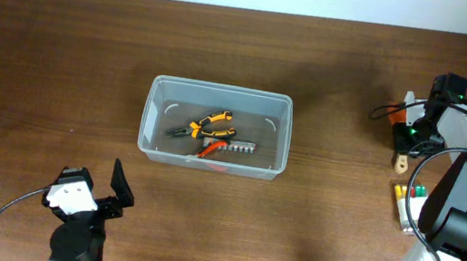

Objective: Pack container
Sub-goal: 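Move the right gripper to the orange scraper handle and grasp it, then carry the scraper into the container and release it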

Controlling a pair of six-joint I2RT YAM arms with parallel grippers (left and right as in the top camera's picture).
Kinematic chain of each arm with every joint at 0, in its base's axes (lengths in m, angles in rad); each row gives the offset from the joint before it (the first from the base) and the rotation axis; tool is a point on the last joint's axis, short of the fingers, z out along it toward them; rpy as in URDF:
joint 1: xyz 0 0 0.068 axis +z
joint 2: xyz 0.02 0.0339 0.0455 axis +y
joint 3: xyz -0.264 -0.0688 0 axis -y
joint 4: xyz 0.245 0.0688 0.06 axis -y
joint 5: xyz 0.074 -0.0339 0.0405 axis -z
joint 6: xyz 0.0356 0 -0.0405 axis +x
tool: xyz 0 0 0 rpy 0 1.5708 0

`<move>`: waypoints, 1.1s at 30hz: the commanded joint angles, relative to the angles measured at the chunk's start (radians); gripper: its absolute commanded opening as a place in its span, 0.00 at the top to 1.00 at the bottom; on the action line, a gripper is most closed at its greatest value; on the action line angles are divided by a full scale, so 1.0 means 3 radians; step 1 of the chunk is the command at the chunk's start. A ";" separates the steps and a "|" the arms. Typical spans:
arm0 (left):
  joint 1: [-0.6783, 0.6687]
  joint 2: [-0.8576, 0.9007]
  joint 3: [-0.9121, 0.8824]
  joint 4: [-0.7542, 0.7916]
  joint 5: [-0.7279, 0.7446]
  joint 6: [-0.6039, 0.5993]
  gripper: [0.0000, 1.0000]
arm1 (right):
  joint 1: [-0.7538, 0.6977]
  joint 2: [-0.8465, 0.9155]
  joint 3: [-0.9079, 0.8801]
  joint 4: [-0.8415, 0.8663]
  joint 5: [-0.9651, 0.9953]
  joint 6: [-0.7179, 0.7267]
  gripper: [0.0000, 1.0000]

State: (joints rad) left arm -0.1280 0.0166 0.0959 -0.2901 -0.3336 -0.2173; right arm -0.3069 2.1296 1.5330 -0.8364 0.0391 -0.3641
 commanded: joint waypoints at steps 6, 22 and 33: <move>-0.0010 -0.0014 -0.0010 -0.0005 -0.0011 0.0029 0.01 | -0.0013 0.0020 -0.0027 -0.0011 -0.0018 0.0086 0.92; -0.0010 -0.0014 -0.0010 -0.0005 -0.0011 0.0029 0.01 | 0.0109 -0.0127 0.0715 -0.0309 -0.0033 0.0108 0.96; -0.0010 -0.0014 -0.0010 -0.0005 -0.0011 0.0029 0.01 | 0.0797 -0.0159 0.2580 -0.1208 -0.0034 0.0092 0.96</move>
State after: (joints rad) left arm -0.1280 0.0166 0.0959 -0.2897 -0.3336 -0.2173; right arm -0.1482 2.1262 2.1651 -1.1534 0.0357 -0.3408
